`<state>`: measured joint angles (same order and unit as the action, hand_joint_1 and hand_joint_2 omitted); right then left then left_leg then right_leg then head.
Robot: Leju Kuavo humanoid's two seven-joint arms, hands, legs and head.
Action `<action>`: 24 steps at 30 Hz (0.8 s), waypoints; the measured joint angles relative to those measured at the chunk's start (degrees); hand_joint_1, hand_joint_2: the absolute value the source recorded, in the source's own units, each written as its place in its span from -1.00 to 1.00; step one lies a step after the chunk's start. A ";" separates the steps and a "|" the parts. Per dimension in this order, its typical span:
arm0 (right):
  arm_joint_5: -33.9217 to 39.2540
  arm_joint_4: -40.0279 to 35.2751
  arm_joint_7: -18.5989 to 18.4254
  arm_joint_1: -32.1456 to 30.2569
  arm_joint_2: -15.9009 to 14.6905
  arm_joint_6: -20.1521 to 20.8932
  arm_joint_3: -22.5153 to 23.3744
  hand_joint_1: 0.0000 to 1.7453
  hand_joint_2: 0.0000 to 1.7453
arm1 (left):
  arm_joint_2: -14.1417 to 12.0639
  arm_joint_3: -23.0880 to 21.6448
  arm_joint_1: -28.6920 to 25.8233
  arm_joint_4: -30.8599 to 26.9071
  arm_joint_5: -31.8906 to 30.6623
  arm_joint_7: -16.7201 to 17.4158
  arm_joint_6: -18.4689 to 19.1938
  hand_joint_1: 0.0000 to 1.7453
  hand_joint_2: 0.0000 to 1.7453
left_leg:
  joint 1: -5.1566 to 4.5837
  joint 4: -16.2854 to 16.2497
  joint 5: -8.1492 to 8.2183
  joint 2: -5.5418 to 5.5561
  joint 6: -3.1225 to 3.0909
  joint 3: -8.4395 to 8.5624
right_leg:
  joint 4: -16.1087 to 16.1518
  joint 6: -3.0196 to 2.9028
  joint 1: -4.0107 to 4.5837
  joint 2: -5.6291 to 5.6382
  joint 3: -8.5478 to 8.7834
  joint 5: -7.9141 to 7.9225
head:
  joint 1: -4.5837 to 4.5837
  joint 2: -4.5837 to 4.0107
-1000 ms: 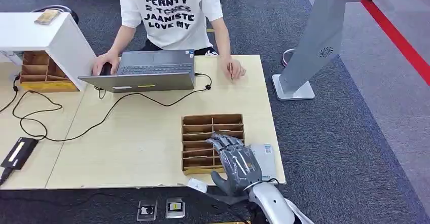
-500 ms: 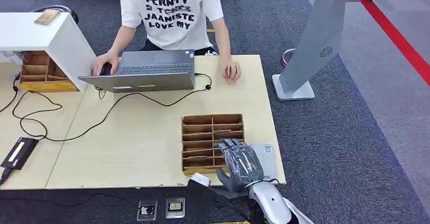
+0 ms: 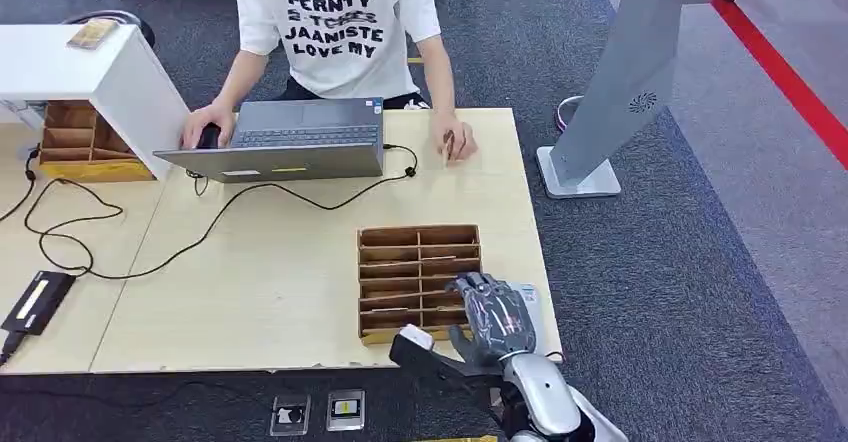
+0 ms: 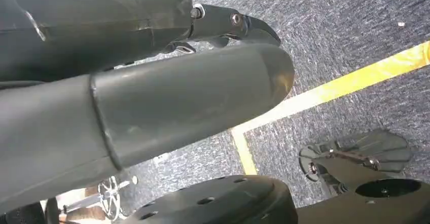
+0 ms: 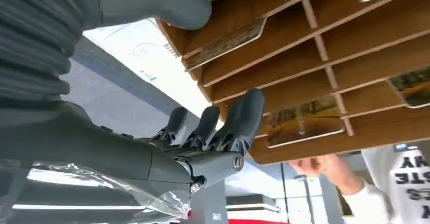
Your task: Pass the card to the sensor for recognition and then transmit it.
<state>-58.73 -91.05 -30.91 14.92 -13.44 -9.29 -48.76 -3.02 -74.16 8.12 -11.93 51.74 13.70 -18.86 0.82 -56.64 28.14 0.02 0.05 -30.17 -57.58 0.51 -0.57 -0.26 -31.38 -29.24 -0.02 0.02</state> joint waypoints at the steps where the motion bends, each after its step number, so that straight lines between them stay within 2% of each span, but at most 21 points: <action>1: 0.00 0.24 0.00 -0.01 -0.07 -0.02 0.26 -0.36 1.00 | 0.00 0.00 0.00 0.00 -0.02 0.00 0.00 -1.00 -1.00 | 0.00 0.00 0.00 0.00 0.00 0.00 | 0.00 0.00 0.00 0.00 0.00 0.00 | 0.00 0.00; 3: 0.00 0.66 -0.02 -0.01 -0.15 -0.13 0.39 -0.42 1.00 | 0.00 0.02 0.00 0.00 -0.09 0.00 0.00 -1.00 -1.00 | 0.00 0.00 0.00 0.00 0.00 0.00 | 0.00 0.00 0.00 0.00 0.00 0.00 | 0.00 0.00; 11: 0.02 2.23 -0.35 -0.02 -0.39 -0.90 1.49 -0.28 1.00 | 0.00 0.04 0.01 0.00 0.18 0.11 -0.02 -1.00 -1.00 | 0.00 0.00 0.00 0.00 0.00 0.00 | 0.00 0.00 0.00 0.00 0.00 0.00 | 0.00 0.00; 14: 0.02 2.80 -0.41 -0.02 -0.41 -1.25 1.95 0.06 1.00 | 0.00 0.02 0.01 0.00 0.17 0.11 -0.02 -1.00 -1.00 | 0.00 0.00 0.00 0.00 0.00 0.00 | 0.00 0.00 0.00 0.00 0.00 0.00 | 0.00 0.00; 15: 0.02 3.02 -0.44 -0.02 -0.41 -1.39 2.10 0.26 1.00 | 0.00 0.04 0.01 0.00 0.17 0.11 0.00 -1.00 -1.00 | 0.00 0.00 0.00 0.00 0.00 0.00 | 0.00 0.00 0.00 0.00 0.00 0.00 | 0.00 0.00; 16: 0.02 3.28 -0.46 -0.02 -0.42 -1.46 2.19 0.26 1.00 | 0.00 0.04 0.02 0.00 0.13 0.11 0.00 -1.00 -1.00 | 0.00 0.00 0.00 0.00 0.00 0.00 | 0.00 0.00 0.00 0.00 0.00 0.00 | 0.02 0.00; 17: 0.02 3.50 -0.52 -0.03 -0.42 -1.51 2.25 0.38 1.00 | 0.00 0.04 0.03 0.00 0.04 0.11 0.00 -1.00 -1.00 | 0.00 0.00 0.00 0.00 0.00 0.00 | 0.00 0.00 0.00 0.00 0.00 0.00 | 0.00 0.00; 19: 0.00 3.80 -0.55 -0.03 -0.46 -1.62 2.34 0.74 1.00 | 0.00 0.02 0.06 0.00 -0.15 0.11 0.00 -1.00 -1.00 | 0.00 0.00 0.00 0.00 0.00 0.01 | 0.00 0.00 0.00 0.00 0.00 0.00 | 0.00 0.00; 24: -0.04 4.39 -0.85 -0.33 -0.48 -1.81 3.17 0.78 1.00 | 0.00 0.02 0.20 0.00 -0.33 0.15 0.02 -1.00 -1.00 | 0.00 0.00 0.00 -0.01 0.00 0.01 | 0.00 0.00 0.00 0.01 0.00 0.00 | 0.00 0.00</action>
<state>-58.77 -86.66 -31.76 14.59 -13.92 -11.10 -45.59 -3.02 -74.14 8.32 -11.93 51.41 13.86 -18.84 0.82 -56.64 28.14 0.01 0.05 -30.16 -57.58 0.51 -0.57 -0.25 -31.38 -29.24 -0.02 0.02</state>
